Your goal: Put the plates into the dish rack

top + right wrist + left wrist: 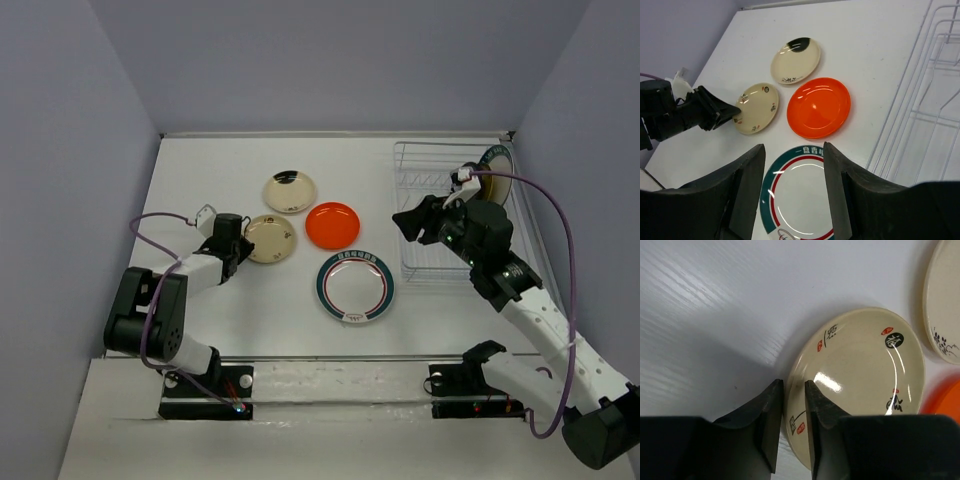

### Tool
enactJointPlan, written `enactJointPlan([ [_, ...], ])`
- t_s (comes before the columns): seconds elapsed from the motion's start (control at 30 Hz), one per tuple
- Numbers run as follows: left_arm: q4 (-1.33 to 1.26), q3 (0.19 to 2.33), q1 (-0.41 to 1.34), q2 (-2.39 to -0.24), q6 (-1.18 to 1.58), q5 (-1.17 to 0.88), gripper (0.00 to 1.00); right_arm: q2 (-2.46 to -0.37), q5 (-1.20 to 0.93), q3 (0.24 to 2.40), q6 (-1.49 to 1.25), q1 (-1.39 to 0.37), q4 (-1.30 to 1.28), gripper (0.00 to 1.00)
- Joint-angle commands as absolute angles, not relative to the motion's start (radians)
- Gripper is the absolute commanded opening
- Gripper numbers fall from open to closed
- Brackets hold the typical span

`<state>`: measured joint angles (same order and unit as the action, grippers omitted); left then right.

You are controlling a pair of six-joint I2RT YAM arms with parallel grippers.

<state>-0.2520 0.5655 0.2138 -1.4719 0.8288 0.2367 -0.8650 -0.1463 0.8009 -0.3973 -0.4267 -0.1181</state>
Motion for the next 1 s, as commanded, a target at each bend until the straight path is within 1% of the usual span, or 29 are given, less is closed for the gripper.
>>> enactJointPlan([
  [0.0, -0.313, 0.557, 0.204, -1.457, 0.839, 0.278, 0.22, -0.879, -0.192, 0.792, -0.419, -0.433, -0.055, 0.55],
  [0.07, -0.322, 0.543, 0.196, -1.448, 0.838, 0.287, 0.15, -0.888, -0.207, 0.793, -0.428, -0.433, -0.054, 0.55],
  [0.1, -0.325, 0.538, 0.192, -1.445, 0.841, 0.287, 0.06, -0.893, -0.213, 0.795, -0.431, -0.433, -0.049, 0.55],
  [0.2, -0.321, 0.522, 0.186, -1.411, 0.844, 0.284, 0.06, -0.910, -0.236, 0.799, -0.443, -0.442, -0.049, 0.57],
  [0.3, -0.292, 0.500, 0.187, -1.307, 0.845, 0.278, 0.06, -0.946, -0.294, 0.810, -0.459, -0.452, -0.054, 0.61],
  [0.4, -0.229, 0.488, 0.189, -1.085, 0.833, 0.256, 0.06, -0.994, -0.330, 0.818, -0.489, -0.486, -0.037, 0.67],
  [0.43, -0.203, 0.489, 0.187, -1.039, 0.825, 0.256, 0.06, -1.009, -0.334, 0.827, -0.497, -0.495, -0.031, 0.71],
  [0.5, -0.129, 0.497, 0.187, -0.947, 0.796, 0.253, 0.06, -1.043, -0.345, 0.836, -0.508, -0.534, -0.011, 0.75],
  [0.53, -0.114, 0.499, 0.189, -0.863, 0.781, 0.242, 0.06, -1.073, -0.345, 0.841, -0.517, -0.547, -0.008, 0.77],
  [0.6, -0.066, 0.506, 0.192, -0.763, 0.746, 0.198, 0.06, -1.123, -0.342, 0.856, -0.528, -0.593, 0.043, 0.79],
  [0.77, -0.052, 0.515, 0.206, -0.678, 0.709, 0.037, 0.06, -1.192, -0.356, 0.910, -0.543, -0.634, 0.104, 0.85],
  [0.83, -0.083, 0.515, 0.210, -0.667, 0.695, -0.095, 0.06, -1.242, -0.377, 0.945, -0.551, -0.634, 0.117, 0.86],
  [0.97, -0.155, 0.518, 0.238, -0.664, 0.684, -0.220, 0.06, -1.310, -0.428, 0.994, -0.554, -0.634, 0.126, 0.86],
])
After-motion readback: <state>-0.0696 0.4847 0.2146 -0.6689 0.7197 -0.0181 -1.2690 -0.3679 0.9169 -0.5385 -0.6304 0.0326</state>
